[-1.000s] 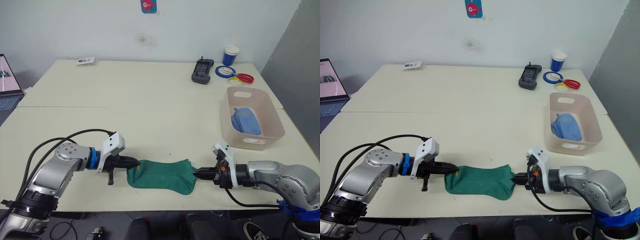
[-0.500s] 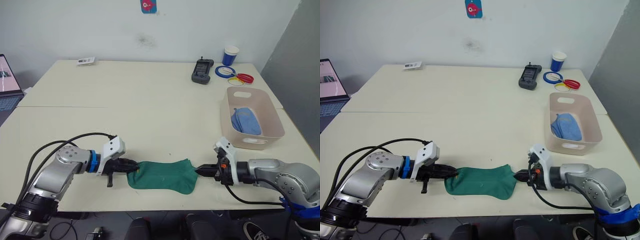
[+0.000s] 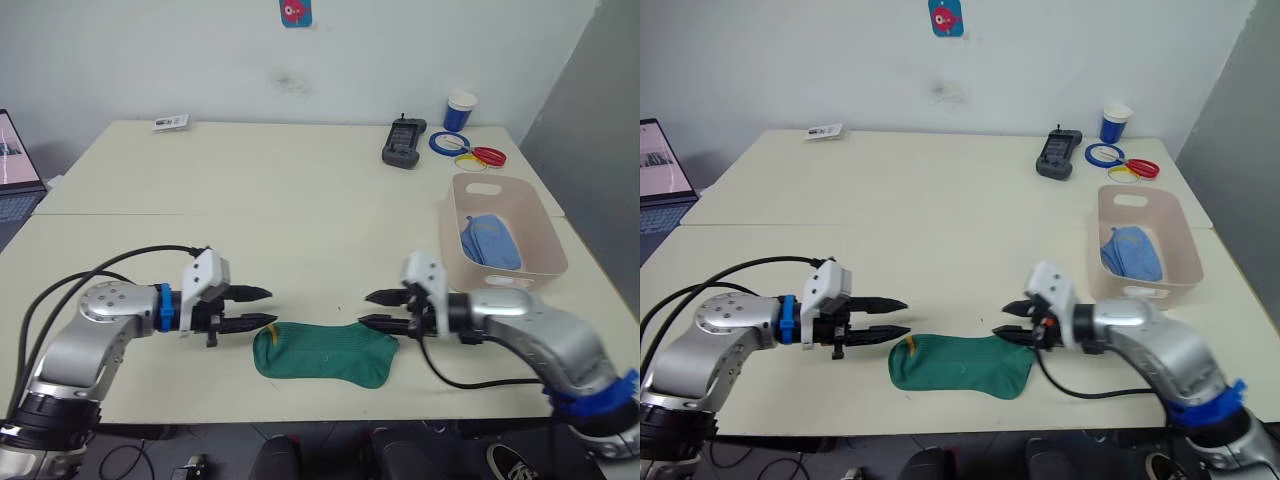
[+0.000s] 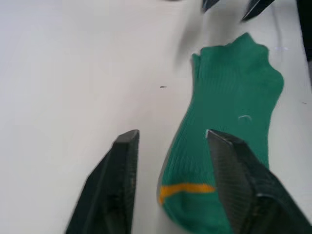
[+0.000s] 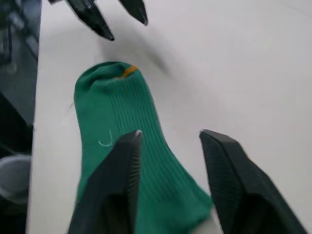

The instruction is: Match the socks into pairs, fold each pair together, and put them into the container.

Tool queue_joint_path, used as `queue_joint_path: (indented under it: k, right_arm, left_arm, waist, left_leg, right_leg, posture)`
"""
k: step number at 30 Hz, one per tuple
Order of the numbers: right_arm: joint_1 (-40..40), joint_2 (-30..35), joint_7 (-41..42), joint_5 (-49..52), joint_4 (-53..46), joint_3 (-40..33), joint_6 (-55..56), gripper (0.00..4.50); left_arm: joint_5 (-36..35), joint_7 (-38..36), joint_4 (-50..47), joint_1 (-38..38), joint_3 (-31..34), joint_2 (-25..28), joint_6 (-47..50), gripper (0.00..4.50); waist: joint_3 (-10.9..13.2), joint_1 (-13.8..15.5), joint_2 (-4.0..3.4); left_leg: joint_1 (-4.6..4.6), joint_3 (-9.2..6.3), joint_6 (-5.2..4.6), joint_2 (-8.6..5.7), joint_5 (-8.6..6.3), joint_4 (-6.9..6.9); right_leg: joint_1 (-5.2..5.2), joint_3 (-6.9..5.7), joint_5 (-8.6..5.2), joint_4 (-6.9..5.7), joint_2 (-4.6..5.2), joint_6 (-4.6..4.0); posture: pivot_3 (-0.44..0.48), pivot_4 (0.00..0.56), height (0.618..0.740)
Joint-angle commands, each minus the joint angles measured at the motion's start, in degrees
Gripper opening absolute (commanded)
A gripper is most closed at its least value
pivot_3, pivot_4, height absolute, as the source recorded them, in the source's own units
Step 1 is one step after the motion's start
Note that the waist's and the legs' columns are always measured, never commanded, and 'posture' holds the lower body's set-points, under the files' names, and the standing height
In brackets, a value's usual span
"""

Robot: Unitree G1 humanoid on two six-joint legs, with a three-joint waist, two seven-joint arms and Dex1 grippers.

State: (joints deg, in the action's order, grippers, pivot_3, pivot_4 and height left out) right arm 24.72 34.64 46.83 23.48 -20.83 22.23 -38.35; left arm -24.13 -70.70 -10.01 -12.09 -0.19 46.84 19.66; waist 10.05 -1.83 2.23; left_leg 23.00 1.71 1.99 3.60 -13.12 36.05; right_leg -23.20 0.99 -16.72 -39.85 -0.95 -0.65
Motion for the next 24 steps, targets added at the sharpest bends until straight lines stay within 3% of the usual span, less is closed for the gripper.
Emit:
queue_joint_path:
  k: [1, 3, 4, 8, 15, 20, 24]
  right_arm:
    - [1.9, -2.5, 4.8, -5.5, 5.4, 4.6, 9.9, 0.66]
    - [1.9, -3.9, 7.1, -7.2, 8.1, 6.4, 13.0, 0.0]
    - [1.8, -4.4, 7.7, -8.1, 9.3, 7.0, 14.1, 0.0]
    - [0.0, -4.6, 8.5, -10.9, 13.0, 7.4, 15.5, 0.0]
    - [-5.6, 2.3, 11.0, -13.6, 13.8, 3.6, 19.7, 0.0]
    - [-8.7, 4.7, 13.9, -6.2, 5.3, -3.2, 17.9, 0.0]
    - [-7.7, 2.6, 14.0, -4.1, 1.8, -2.9, 15.4, 0.0]
  left_arm:
    - [2.8, -0.4, -2.1, 0.2, -4.3, -1.3, -3.3, 0.78]
    - [5.5, -0.4, -0.8, 0.9, -6.7, -1.7, -6.1, 0.09]
    - [6.8, 0.0, 0.1, 1.4, -7.7, -2.0, -7.4, 0.02]
    - [10.4, 2.2, 3.0, 3.5, -9.2, -2.9, -10.5, 0.02]
    - [10.5, 2.6, 5.9, 7.3, -5.0, 1.1, -10.4, 0.02]
    - [0.9, 2.6, -1.3, 11.9, 2.0, 1.8, -2.7, 0.02]
    - [-1.7, 2.9, -6.0, 11.4, 2.7, 1.5, 0.3, 0.02]
  waist:
    - [0.0, 0.1, 0.0]
    - [0.0, 0.1, 0.0]
    - [0.0, 0.2, 0.0]
    - [0.0, 0.2, 0.0]
    - [0.0, 0.2, -0.01]
    - [0.0, 0.1, -0.02]
    - [0.0, 0.1, -0.01]
  left_leg:
    - [0.03, 0.0, 0.0, 0.0, 0.0, 0.0]
    - [0.06, 0.0, 0.0, 0.0, 0.0, 0.02]
    - [0.06, -0.01, 0.0, 0.01, 0.0, 0.02]
    - [0.0, -0.01, 0.0, 0.02, 0.0, 0.02]
    - [-0.08, -0.01, 0.0, 0.05, 0.0, 0.02]
    - [-0.13, -0.02, 0.0, 0.11, 0.0, 0.01]
    - [-0.11, -0.06, 0.0, 0.1, 0.0, 0.02]
  right_leg:
    - [-0.01, -0.01, 0.0, 0.0, 0.0, 0.0]
    - [-0.03, -0.02, 0.0, 0.0, 0.0, 0.0]
    - [-0.03, -0.02, 0.0, 0.0, 0.0, 0.0]
    - [-0.01, -0.01, 0.01, -0.05, 0.0, -0.01]
    - [0.06, -0.03, 0.0, -0.07, 0.01, -0.01]
    - [0.09, -0.01, 0.0, -0.08, 0.05, -0.01]
    - [0.06, -0.04, 0.01, -0.1, 0.04, -0.01]
  posture:
    - [0.0, 0.15, 0.74]
    - [0.0, 0.15, 0.74]
    - [0.0, 0.15, 0.74]
    - [0.0, 0.15, 0.74]
    - [0.0, 0.15, 0.74]
    - [0.0, 0.15, 0.74]
    - [0.0, 0.15, 0.74]
